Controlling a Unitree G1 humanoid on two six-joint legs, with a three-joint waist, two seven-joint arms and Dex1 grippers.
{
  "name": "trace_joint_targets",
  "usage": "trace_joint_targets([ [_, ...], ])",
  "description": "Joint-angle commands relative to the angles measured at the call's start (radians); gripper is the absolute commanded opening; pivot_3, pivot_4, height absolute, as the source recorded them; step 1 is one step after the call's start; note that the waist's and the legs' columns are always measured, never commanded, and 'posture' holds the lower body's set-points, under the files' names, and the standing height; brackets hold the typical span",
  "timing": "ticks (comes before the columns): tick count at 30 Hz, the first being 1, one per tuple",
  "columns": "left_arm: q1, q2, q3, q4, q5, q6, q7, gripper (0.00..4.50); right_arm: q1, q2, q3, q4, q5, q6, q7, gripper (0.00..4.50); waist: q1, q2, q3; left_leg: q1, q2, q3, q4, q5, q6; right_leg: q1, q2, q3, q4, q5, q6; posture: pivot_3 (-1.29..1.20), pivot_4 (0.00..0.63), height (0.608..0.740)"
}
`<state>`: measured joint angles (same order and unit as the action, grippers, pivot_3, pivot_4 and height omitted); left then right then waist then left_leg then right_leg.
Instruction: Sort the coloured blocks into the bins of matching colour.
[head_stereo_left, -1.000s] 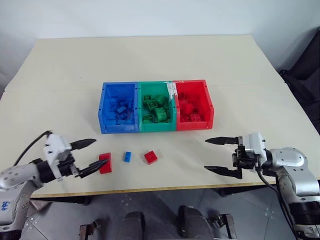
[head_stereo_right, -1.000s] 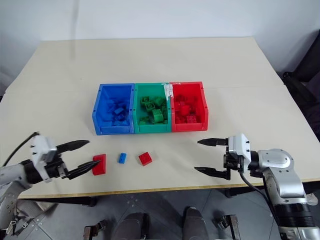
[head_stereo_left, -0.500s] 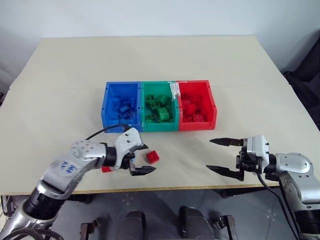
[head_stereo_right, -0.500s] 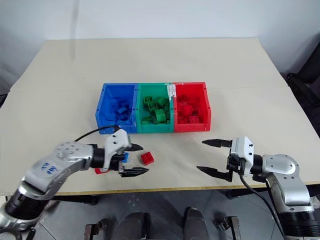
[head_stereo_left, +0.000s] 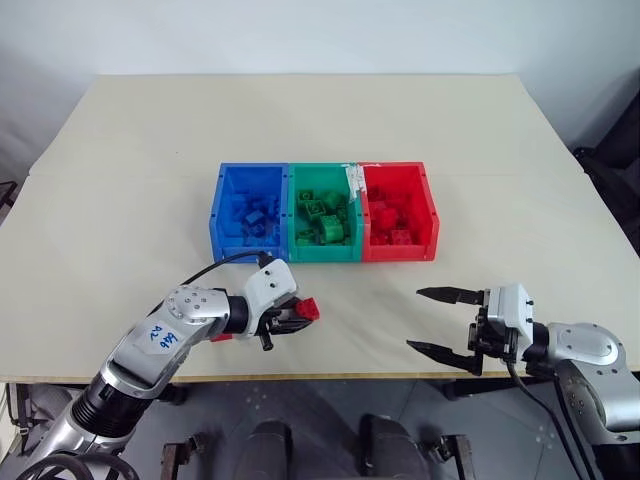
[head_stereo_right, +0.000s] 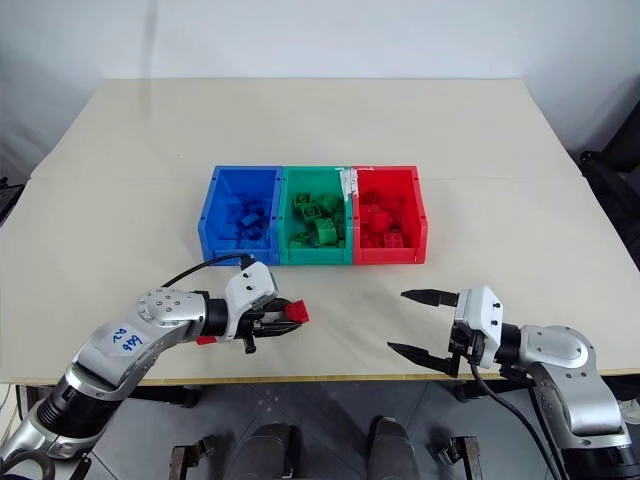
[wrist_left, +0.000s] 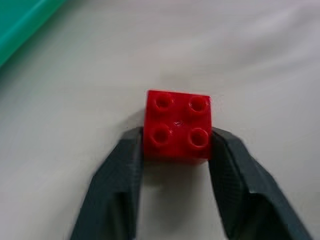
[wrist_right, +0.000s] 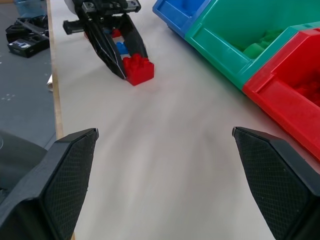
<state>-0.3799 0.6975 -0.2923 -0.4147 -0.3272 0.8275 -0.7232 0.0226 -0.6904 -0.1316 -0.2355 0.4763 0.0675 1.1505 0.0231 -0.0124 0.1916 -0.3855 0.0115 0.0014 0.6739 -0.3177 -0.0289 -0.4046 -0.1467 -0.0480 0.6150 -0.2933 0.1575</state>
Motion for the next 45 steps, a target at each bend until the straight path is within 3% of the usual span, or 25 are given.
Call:
trace_joint_targets([
  [1, -0.054, -0.059, 0.030, 0.025, -0.013, -0.097, -0.031, 1.48, 0.033, 0.039, -0.042, -0.057, 0.014, -0.025, -0.070, 4.50, 0.004, 0.000, 0.000, 0.000, 0.000, 0.000, 0.001, 0.000, 0.000, 0.000, 0.000, 0.000, 0.000, 0.000, 0.000, 0.00, 0.150, 0.740],
  [8, -0.276, -0.302, 0.063, 0.345, 0.058, -0.481, -0.031, 1.48, 0.130, 0.186, -0.177, -0.197, 0.042, -0.005, -0.355, 4.50, 0.020, 0.000, 0.000, -0.001, -0.001, -0.003, 0.008, -0.001, 0.002, 0.006, 0.000, -0.001, -0.003, 0.003, 0.003, 0.00, 0.150, 0.740],
  [11, -0.440, -0.413, 0.042, 0.623, 0.136, -0.669, -0.019, 1.48, 0.153, 0.247, -0.236, -0.260, 0.040, 0.004, -0.495, 4.50, 0.023, 0.000, 0.000, 0.000, -0.001, -0.002, 0.007, -0.001, 0.002, 0.007, 0.000, -0.001, -0.003, 0.003, 0.003, 0.00, 0.150, 0.740],
  [17, -0.658, -0.561, 0.071, 1.050, 0.200, -0.907, -0.011, 1.48, 0.245, 0.289, -0.243, -0.376, 0.012, 0.021, -0.599, 4.50, 0.029, 0.000, 0.000, -0.001, -0.002, -0.001, 0.008, -0.002, 0.004, 0.007, 0.001, -0.001, -0.006, 0.004, 0.004, 0.00, 0.150, 0.740],
  [20, -0.708, -0.602, 0.100, 1.174, 0.192, -0.966, -0.040, 1.48, 0.282, 0.305, -0.233, -0.423, 0.006, 0.025, -0.634, 4.50, 0.025, 0.000, 0.000, -0.001, -0.001, 0.001, 0.007, -0.003, 0.006, 0.007, 0.001, -0.001, -0.008, 0.004, 0.005, 0.00, 0.150, 0.740],
  [24, -0.726, -0.622, 0.127, 1.215, 0.184, -1.008, -0.101, 2.81, 0.315, 0.326, -0.206, -0.455, -0.016, 0.025, -0.668, 4.50, 0.022, 0.000, 0.000, -0.001, -0.001, 0.002, 0.007, -0.003, 0.006, 0.007, 0.001, -0.001, -0.008, 0.004, 0.005, 0.00, 0.150, 0.740],
  [29, -0.656, -0.560, 0.148, 1.119, 0.185, -1.043, -0.145, 4.42, 0.272, 0.299, -0.159, -0.417, -0.019, 0.022, -0.639, 4.50, 0.023, 0.000, 0.000, -0.001, -0.001, 0.002, 0.007, -0.003, 0.006, 0.007, 0.001, -0.001, -0.008, 0.004, 0.005, 0.00, 0.150, 0.740],
  [33, -0.524, -0.461, 0.191, 0.921, 0.135, -1.009, -0.201, 4.48, 0.193, 0.232, -0.116, -0.361, 0.009, 0.037, -0.538, 4.50, 0.007, 0.000, 0.000, -0.001, 0.000, 0.002, 0.007, -0.003, 0.006, 0.007, 0.001, -0.001, -0.008, 0.004, 0.005, 0.00, 0.150, 0.740],
  [40, -0.082, -0.131, 0.354, 0.391, -0.094, -0.768, -0.366, 4.48, 0.018, 0.053, 0.007, -0.204, 0.059, 0.057, -0.221, 4.50, -0.030, 0.001, 0.001, 0.000, 0.002, 0.001, 0.006, -0.003, 0.006, 0.007, 0.002, -0.001, -0.006, 0.003, 0.003, 0.00, 0.150, 0.740],
  [45, 0.222, 0.016, 0.637, 0.221, -0.184, -0.670, -0.291, 4.48, -0.135, 0.002, 0.075, -0.106, 0.105, 0.110, -0.058, 4.50, -0.014, 0.001, 0.001, 0.000, 0.002, -0.001, 0.008, -0.004, 0.005, 0.009, 0.001, -0.002, -0.006, 0.003, 0.003, 0.00, 0.150, 0.740],
])
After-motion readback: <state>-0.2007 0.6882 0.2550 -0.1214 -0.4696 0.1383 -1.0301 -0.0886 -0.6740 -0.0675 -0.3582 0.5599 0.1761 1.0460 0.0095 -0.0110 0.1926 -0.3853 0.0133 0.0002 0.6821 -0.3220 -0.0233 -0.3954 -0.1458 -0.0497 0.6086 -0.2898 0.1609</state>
